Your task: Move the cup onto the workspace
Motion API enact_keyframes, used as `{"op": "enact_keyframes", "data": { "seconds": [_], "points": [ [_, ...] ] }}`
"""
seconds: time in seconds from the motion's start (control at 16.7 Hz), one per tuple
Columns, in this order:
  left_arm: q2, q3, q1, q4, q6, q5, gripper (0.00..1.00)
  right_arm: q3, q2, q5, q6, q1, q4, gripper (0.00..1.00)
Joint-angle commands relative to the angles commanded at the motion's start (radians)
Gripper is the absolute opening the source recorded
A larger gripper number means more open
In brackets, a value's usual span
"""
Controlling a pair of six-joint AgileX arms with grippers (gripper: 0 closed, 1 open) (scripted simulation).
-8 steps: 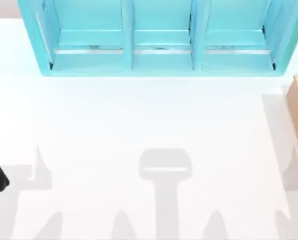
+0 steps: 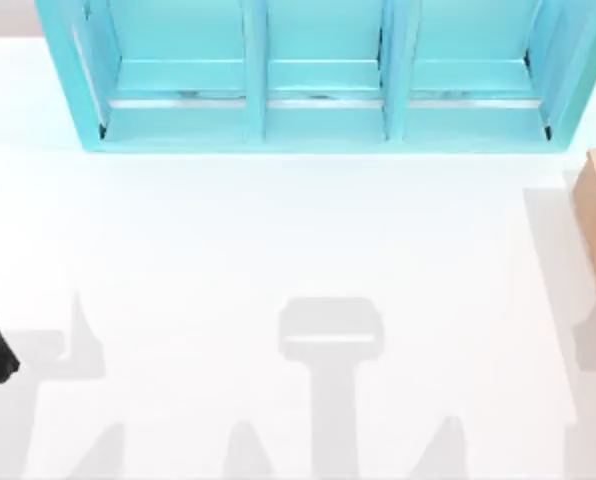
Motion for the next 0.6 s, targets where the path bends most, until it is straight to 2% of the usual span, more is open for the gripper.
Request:
{"op": "enact_keyframes", "data": {
  "seconds": [0.6],
  "points": [
    [0.000, 0.000, 0.000, 0.000, 0.000, 0.000, 1.00, 0.688, 0.902, -0.003, -0.224, -0.231, -0.669, 1.00]
  ]
}}
